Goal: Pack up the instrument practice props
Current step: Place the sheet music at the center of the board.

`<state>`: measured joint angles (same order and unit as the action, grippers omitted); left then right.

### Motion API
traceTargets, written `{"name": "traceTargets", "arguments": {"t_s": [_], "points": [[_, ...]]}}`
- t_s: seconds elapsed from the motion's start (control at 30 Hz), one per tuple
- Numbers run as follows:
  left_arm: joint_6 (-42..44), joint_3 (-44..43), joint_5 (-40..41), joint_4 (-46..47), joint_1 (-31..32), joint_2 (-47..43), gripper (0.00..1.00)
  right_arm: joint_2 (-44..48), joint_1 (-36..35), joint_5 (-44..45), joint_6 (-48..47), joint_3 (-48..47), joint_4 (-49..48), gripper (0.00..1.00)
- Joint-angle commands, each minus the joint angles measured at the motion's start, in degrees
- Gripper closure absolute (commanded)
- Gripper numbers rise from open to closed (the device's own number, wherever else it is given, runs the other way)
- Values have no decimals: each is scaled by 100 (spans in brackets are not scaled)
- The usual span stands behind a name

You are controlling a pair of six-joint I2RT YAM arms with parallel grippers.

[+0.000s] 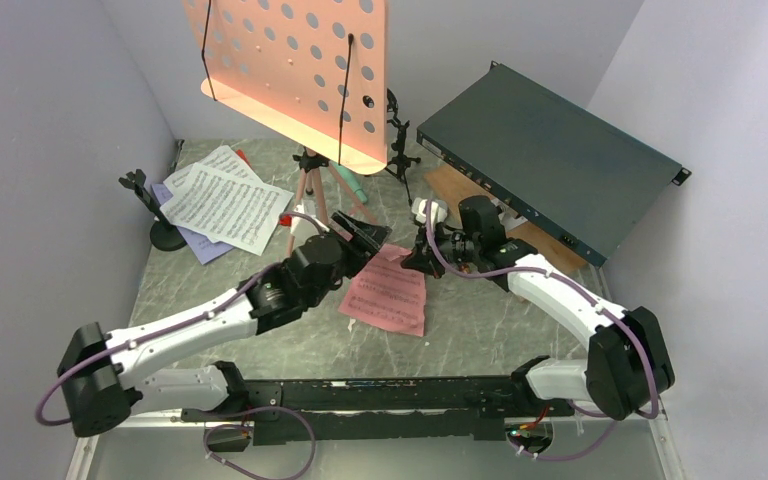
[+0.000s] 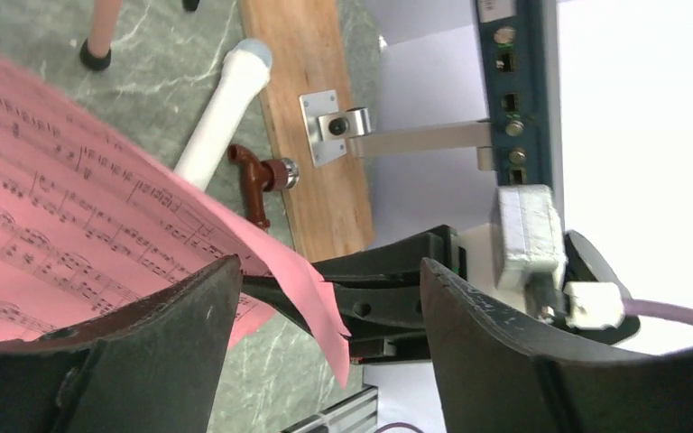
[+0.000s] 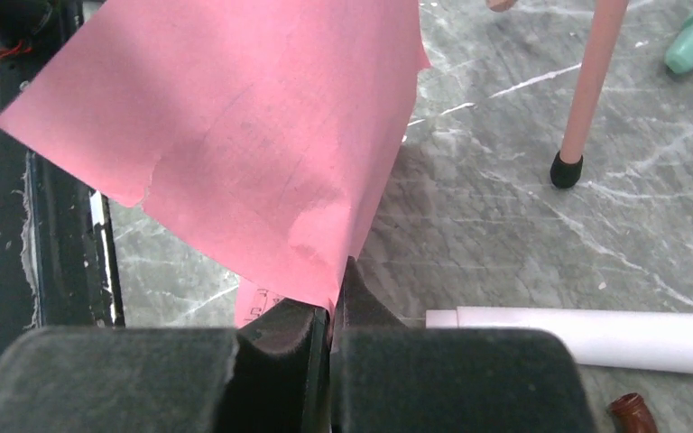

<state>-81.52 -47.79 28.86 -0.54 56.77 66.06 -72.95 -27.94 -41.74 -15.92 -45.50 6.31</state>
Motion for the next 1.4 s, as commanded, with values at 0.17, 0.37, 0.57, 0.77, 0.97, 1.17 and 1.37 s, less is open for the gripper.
{"name": "traceTargets", "arguments": {"t_s": [0.17, 0.37, 0.57, 0.77, 0.97, 1.17, 1.37], "points": [[3585, 51, -306, -837, 10, -902, 9, -42, 161, -1126, -1010, -474, 918, 100], [4978, 556, -1116, -688, 11, -1463, 1, -66, 235, -1413, -1230, -530, 1116, 100], [5668, 986, -1513, -547, 9, -2043, 0, -95, 291, -1625, -1375, -548, 1255, 100], [6108, 1570, -1701, -354, 12, -2624, 1, -104, 317, -1761, -1504, -583, 1370, 100], [6332, 1962, -1669, -217, 9, -2954, 1, -150, 320, -1863, -1639, -636, 1512, 100], [6411, 2115, -1354, -347, 9, -3036, 1, -141, 325, -1917, -1687, -645, 1560, 100], [6173, 2579, -337, -185, 1, -3113, 1, -122, 355, -1924, -1720, -679, 1616, 100]]}}
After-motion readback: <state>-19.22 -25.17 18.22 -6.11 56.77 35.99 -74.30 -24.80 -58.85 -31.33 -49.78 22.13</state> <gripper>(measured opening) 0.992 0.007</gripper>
